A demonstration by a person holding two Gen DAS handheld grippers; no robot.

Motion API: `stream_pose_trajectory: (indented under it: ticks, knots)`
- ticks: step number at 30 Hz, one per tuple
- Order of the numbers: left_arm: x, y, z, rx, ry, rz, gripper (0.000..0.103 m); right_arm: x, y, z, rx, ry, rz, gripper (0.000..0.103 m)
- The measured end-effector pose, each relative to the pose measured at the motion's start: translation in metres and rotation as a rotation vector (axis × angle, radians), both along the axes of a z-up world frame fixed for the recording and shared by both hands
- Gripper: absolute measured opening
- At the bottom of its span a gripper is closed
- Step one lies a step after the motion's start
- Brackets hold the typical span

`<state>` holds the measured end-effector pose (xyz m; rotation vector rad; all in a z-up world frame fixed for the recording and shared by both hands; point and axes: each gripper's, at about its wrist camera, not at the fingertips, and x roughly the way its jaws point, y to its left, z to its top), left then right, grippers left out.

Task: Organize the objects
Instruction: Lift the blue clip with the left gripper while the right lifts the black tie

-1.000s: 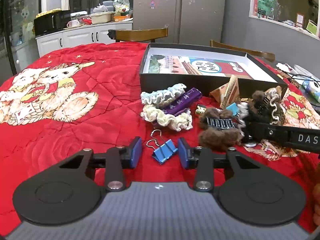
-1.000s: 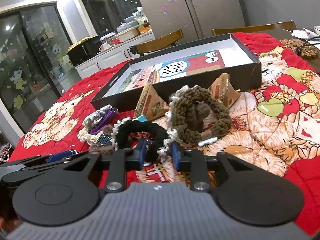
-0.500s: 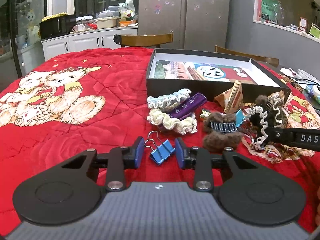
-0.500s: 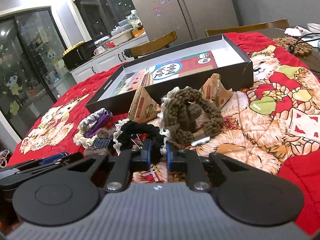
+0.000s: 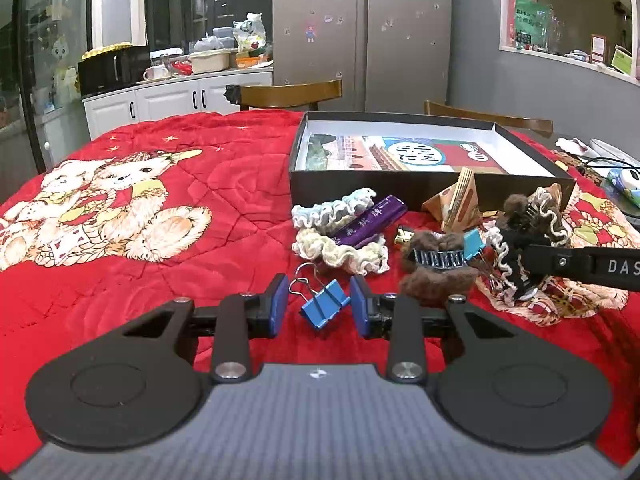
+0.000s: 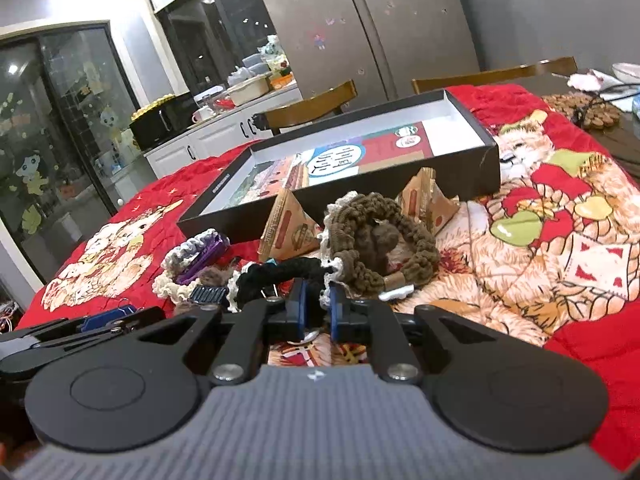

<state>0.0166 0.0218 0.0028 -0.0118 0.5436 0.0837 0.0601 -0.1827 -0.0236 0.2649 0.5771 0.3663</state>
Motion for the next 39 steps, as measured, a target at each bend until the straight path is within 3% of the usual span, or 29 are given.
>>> stream_pose_trajectory:
  ticks: [11, 24, 31, 35, 39]
  knots:
    - [-0.005, -0.001, 0.002, 0.012, -0.029, 0.015, 0.039, -0.008, 0.000, 0.010, 0.003, -0.070, 0.018, 0.013]
    - [-0.005, -0.002, 0.002, 0.026, -0.033, 0.017, 0.039, -0.007, -0.001, 0.013, 0.000, -0.073, 0.024, 0.013]
    - [-0.004, -0.004, 0.003, 0.042, -0.030, 0.017, 0.039, -0.010, -0.001, 0.026, 0.007, -0.105, 0.026, 0.013]
    - [0.001, -0.009, 0.003, 0.098, -0.005, 0.047, 0.039, -0.010, 0.006, 0.033, 0.008, -0.112, 0.011, 0.013]
    - [0.003, -0.007, 0.004, 0.085, 0.011, 0.042, 0.039, -0.012, 0.014, 0.041, 0.006, -0.115, -0.009, 0.013]
